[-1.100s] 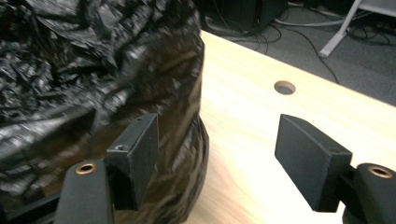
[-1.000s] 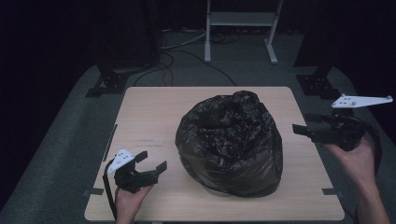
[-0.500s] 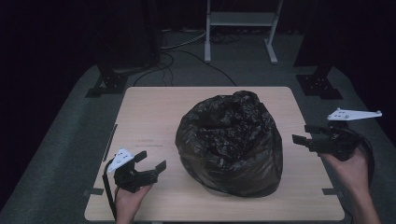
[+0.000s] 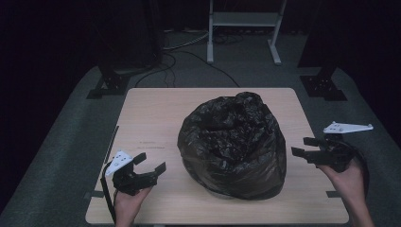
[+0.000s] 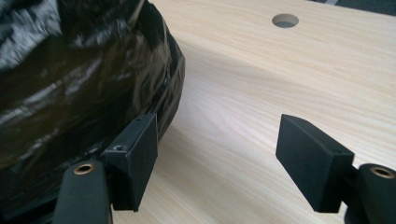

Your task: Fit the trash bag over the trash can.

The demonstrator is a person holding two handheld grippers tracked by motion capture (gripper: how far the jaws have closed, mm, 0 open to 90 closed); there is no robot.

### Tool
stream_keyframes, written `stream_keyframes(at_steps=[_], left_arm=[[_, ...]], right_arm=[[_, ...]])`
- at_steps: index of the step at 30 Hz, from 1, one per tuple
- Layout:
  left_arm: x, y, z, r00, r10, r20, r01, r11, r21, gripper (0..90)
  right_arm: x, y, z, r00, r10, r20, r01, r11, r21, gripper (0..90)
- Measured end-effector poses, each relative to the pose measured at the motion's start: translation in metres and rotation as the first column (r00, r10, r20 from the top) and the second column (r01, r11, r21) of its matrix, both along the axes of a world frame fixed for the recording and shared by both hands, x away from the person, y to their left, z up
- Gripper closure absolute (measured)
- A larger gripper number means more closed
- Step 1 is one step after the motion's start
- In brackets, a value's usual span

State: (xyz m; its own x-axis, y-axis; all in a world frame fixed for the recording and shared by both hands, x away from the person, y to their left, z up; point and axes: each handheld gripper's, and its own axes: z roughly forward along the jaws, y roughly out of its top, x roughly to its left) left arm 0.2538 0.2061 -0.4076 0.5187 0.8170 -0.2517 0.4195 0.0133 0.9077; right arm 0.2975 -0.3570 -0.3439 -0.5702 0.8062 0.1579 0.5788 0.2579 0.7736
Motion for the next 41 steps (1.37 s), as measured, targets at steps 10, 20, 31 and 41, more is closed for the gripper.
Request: stream_keyframes(at_steps=[10, 20, 31, 41], left_arm=[[0.000, 0.000, 0.000, 1.0000, 0.001, -0.001, -0.001, 1.0000, 0.001, 8.9], [0.000, 0.001, -0.001, 1.0000, 0.003, -0.003, -0.003, 1.0000, -0.001, 8.9], [0.000, 0.001, -0.001, 1.0000, 0.003, -0.003, -0.003, 1.0000, 0.000, 8.9], [0.000, 0.000, 0.000, 1.0000, -0.001, 0.000, 0.001, 1.0000, 0.004, 8.9]], right_arm=[[-0.002, -0.004, -0.016, 0.9995, -0.012, -0.028, 0.012, 1.000, -0.003, 28.9], [-0.005, -0.012, -0.034, 0.9975, -0.028, -0.065, 0.028, 1.000, 0.000, 28.7], [-0.012, -0.020, -0.055, 0.9932, -0.045, -0.108, 0.047, 0.999, 0.017, 28.7], [-0.020, -0.024, -0.064, 0.9915, -0.053, -0.119, 0.057, 0.998, 0.027, 28.7]])
